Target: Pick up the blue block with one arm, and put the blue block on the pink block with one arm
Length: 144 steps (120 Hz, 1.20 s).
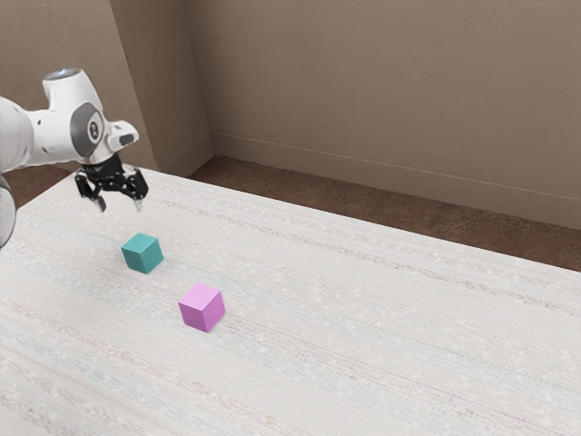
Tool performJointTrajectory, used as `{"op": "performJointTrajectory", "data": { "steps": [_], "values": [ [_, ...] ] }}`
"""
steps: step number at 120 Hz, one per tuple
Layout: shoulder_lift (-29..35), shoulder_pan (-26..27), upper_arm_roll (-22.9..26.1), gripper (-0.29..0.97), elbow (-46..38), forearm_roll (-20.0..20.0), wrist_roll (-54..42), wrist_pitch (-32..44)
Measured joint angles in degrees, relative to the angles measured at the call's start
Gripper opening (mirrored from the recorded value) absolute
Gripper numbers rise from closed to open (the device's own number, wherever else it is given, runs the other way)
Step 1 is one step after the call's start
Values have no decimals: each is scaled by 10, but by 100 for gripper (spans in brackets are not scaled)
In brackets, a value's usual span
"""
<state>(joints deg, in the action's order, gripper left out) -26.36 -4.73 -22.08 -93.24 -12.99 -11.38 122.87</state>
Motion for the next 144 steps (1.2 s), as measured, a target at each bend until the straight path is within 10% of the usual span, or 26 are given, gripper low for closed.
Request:
{"op": "performJointTrajectory", "data": {
  "steps": [144],
  "values": [
    [-60, -32, 42, 64, -19, -11, -216, 17]
  ]
}}
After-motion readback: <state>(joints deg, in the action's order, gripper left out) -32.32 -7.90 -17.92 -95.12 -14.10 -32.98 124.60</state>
